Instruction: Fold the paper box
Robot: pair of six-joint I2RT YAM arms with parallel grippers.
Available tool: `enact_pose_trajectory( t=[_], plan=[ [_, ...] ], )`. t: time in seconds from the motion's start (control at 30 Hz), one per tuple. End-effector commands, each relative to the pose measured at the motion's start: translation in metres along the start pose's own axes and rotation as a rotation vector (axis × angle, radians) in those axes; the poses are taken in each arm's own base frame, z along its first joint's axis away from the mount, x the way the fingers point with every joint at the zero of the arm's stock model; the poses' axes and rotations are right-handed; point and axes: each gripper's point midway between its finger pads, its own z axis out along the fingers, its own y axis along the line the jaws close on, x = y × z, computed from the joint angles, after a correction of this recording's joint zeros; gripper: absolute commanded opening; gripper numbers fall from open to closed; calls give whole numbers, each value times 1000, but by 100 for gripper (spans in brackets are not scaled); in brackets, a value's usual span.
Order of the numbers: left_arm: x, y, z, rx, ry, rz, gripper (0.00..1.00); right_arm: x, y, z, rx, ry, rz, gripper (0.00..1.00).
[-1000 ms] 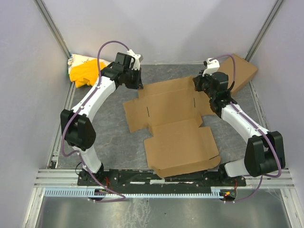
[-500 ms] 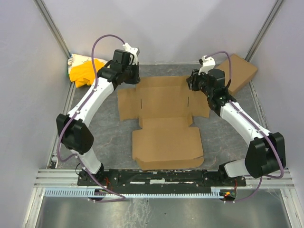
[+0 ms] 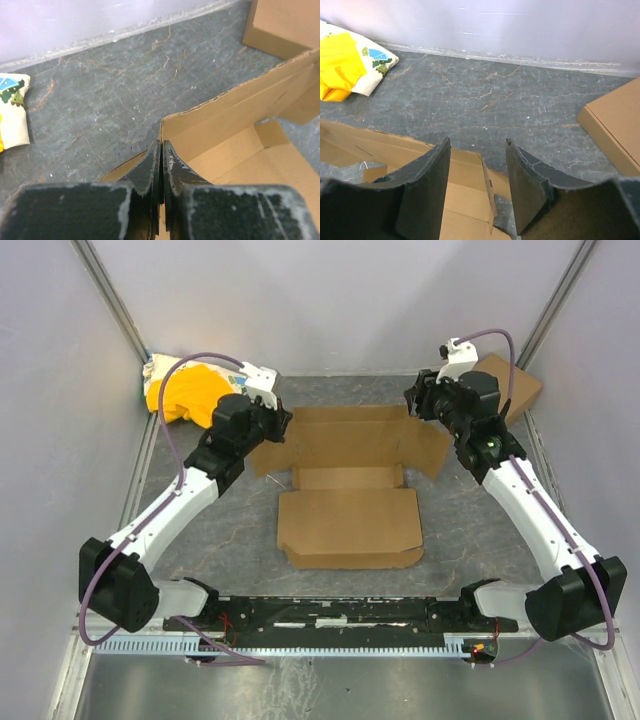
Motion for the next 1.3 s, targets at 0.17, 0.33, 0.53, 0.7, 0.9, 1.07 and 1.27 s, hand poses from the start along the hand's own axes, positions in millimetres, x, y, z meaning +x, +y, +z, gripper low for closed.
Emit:
enact_pose_trajectory(
  t=[0.17,0.33,0.53,0.7,0.9,1.07,1.27],
  plan=[
    [-4,1,-8,-18,-154,135,7,9,10,-16,-64,129,-63,56],
    [4,-3,-11,-18,-152,133,7,35,5,-14,-43,293,-66,55],
    [7,-8,-15,-13,-152,108,7,53,4,-11,-46,383,-64,51],
    [7,-12,-17,-14,-135,60,7,62,-2,-14,-12,433,-68,47],
    [14,-21,-17,-23,-89,-1,6,70,-4,-19,8,459,-45,26],
    [26,-14,-16,-126,-18,-137,6,72,-6,-21,68,464,51,3],
    [28,-25,-11,-172,34,-326,7,69,-8,-24,139,398,152,2]
  ],
)
